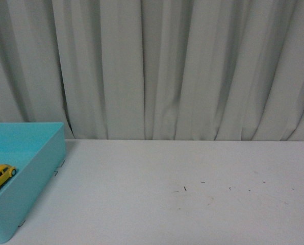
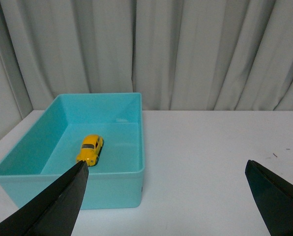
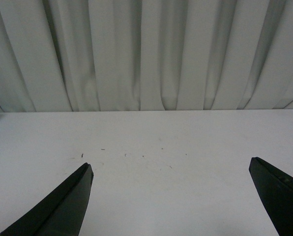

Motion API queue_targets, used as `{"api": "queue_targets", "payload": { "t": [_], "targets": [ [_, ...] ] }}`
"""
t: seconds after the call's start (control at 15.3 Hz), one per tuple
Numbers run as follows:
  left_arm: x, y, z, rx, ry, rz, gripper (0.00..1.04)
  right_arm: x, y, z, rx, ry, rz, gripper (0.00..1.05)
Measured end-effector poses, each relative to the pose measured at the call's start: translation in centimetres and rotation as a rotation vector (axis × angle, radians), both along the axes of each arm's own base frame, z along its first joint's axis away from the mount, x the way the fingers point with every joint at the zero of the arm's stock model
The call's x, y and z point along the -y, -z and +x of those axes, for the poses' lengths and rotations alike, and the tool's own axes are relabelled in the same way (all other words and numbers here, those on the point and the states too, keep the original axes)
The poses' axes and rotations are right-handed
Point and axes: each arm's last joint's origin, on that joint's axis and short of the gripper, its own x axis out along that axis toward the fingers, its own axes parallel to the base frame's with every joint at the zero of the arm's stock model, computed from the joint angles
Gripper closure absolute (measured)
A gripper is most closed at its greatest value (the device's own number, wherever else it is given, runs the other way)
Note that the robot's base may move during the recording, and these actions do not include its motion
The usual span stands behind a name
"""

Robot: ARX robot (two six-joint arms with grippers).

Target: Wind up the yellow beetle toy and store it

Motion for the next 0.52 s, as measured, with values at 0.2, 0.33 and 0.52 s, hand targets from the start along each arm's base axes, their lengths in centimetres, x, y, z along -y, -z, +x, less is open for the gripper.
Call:
{"api": "queue_targets", "payload": {
  "t": [0.2,0.33,0.52],
  "targets": [
    [0.0,0.01,0.0,0.0,0.0,0.0,0.07,0.0,0.0,0.0,0.0,0.0,0.0,0.07],
    [0.0,0.0,0.0,0.0,0.0,0.0,0.07,0.0,0.0,0.0,0.0,0.0,0.0,0.07],
    [0.0,0.0,0.0,0.0,0.0,0.0,0.07,0.0,0.0,0.0,0.0,0.0,0.0,0.07]
  ]
}}
